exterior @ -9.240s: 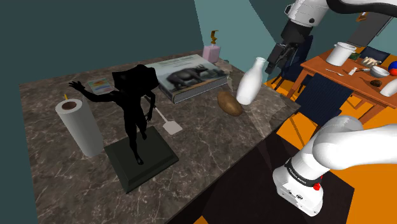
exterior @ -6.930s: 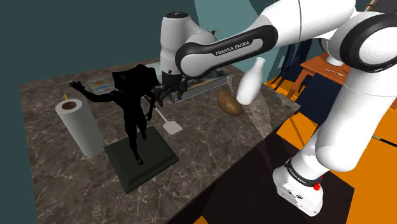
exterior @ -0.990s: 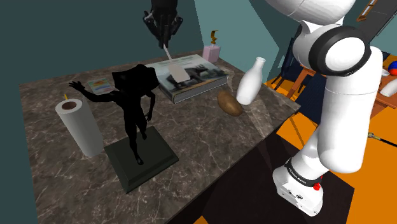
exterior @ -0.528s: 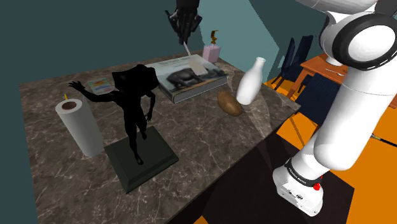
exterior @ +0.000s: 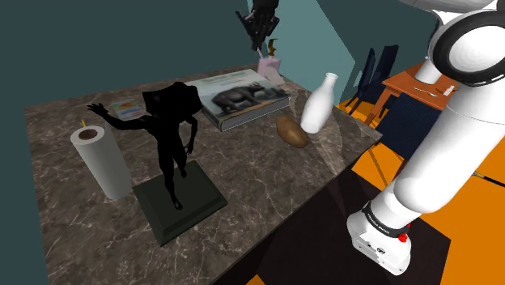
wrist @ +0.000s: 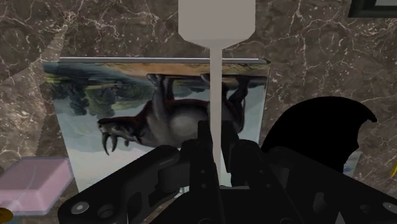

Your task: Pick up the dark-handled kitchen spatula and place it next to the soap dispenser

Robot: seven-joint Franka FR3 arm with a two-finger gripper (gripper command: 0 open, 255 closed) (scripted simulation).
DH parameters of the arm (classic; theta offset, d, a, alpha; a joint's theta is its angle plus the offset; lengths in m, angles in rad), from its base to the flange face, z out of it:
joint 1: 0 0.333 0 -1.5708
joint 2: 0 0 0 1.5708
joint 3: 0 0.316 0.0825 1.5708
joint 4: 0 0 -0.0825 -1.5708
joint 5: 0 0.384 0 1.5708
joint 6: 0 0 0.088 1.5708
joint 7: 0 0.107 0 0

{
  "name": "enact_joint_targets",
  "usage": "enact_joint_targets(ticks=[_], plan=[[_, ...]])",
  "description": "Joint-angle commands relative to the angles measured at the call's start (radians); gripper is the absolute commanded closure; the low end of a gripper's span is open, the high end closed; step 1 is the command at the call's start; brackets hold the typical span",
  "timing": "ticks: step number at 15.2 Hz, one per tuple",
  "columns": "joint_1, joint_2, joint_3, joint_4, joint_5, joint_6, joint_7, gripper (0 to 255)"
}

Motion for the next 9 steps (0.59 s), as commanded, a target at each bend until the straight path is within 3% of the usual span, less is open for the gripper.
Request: enact_joint_targets(ticks=[1, 9], plan=[[-0.034, -0.022, -0.019, -0.033, 0.014, 0.013, -0.051, 255], [-0.146, -0.026, -0.095, -0.034, 0.038, 0.016, -0.236, 255]])
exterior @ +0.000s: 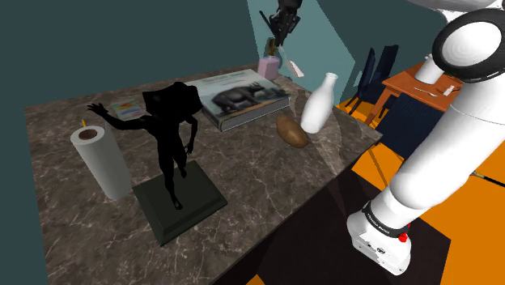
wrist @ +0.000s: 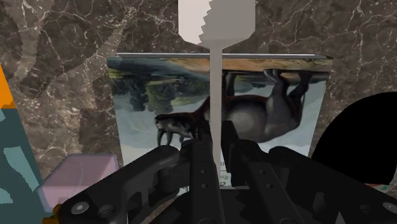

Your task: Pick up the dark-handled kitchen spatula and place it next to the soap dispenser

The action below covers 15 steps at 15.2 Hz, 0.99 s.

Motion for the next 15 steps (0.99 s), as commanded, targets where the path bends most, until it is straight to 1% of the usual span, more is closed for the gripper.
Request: enact_joint_targets(ticks=[1, 5, 9, 12, 15], plan=[[-0.028, 0.004, -0.019, 0.005, 0.005, 0.000, -0.048, 255], [-0.079, 0.035, -0.055, 0.048, 0.010, -0.011, -0.136, 255], [-0.129, 0.086, -0.087, 0.120, 0.013, -0.033, -0.219, 255], [-0.166, 0.139, -0.108, 0.198, 0.015, -0.057, -0.279, 255], [-0.201, 0.210, -0.127, 0.303, 0.015, -0.093, -0.337, 255]])
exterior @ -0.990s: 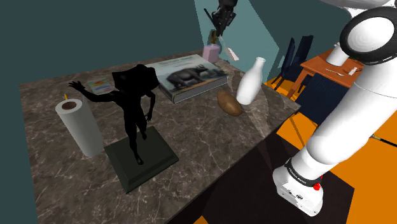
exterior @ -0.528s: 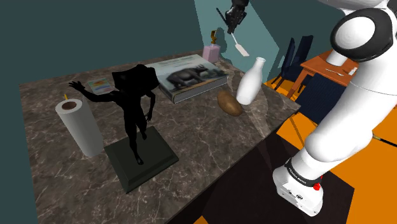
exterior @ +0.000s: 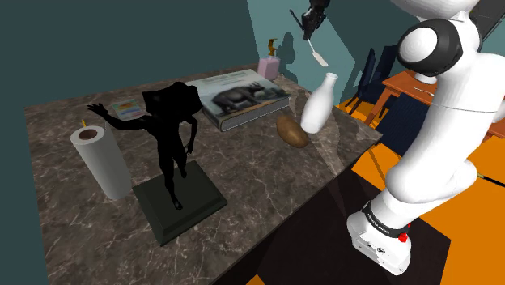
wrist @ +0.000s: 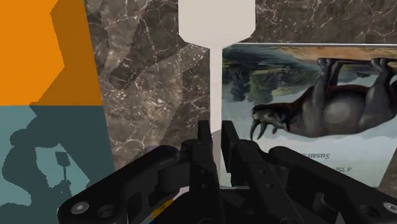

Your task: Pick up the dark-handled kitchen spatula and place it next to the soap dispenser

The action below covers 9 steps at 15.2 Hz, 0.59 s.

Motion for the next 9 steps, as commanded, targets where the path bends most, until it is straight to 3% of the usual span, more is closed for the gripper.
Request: enact_joint_targets(ticks=[1, 9], plan=[[-0.023, 0.019, -0.010, 0.031, 0.003, -0.012, -0.034, 255], [-0.034, -0.047, -0.010, -0.181, 0.012, 0.134, -0.038, 255]])
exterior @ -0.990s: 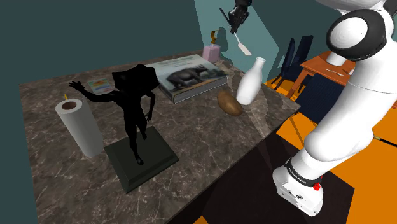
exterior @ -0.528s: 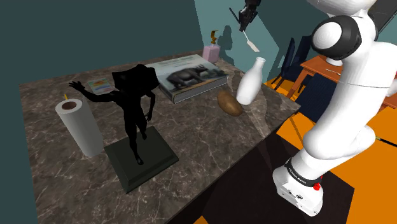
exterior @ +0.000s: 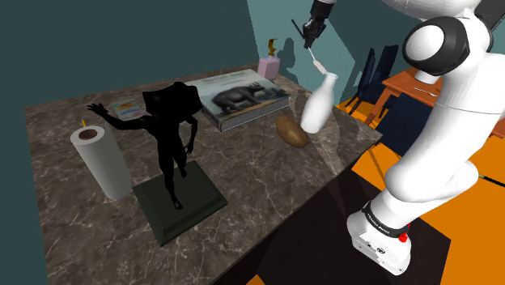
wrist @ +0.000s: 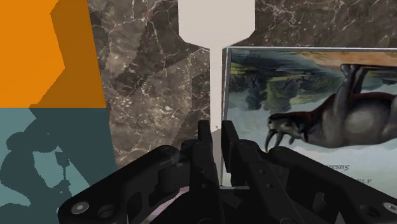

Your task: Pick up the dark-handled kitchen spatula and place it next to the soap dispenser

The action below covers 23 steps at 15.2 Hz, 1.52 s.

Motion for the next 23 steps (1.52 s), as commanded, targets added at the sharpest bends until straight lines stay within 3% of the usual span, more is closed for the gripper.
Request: enact_joint_targets(ticks=[1, 23], plan=[[-0.002, -0.014, 0.000, -0.049, 0.002, 0.036, 0.000, 255], [-0.010, -0.044, -0.002, -0.391, 0.005, 0.348, -0.004, 255]])
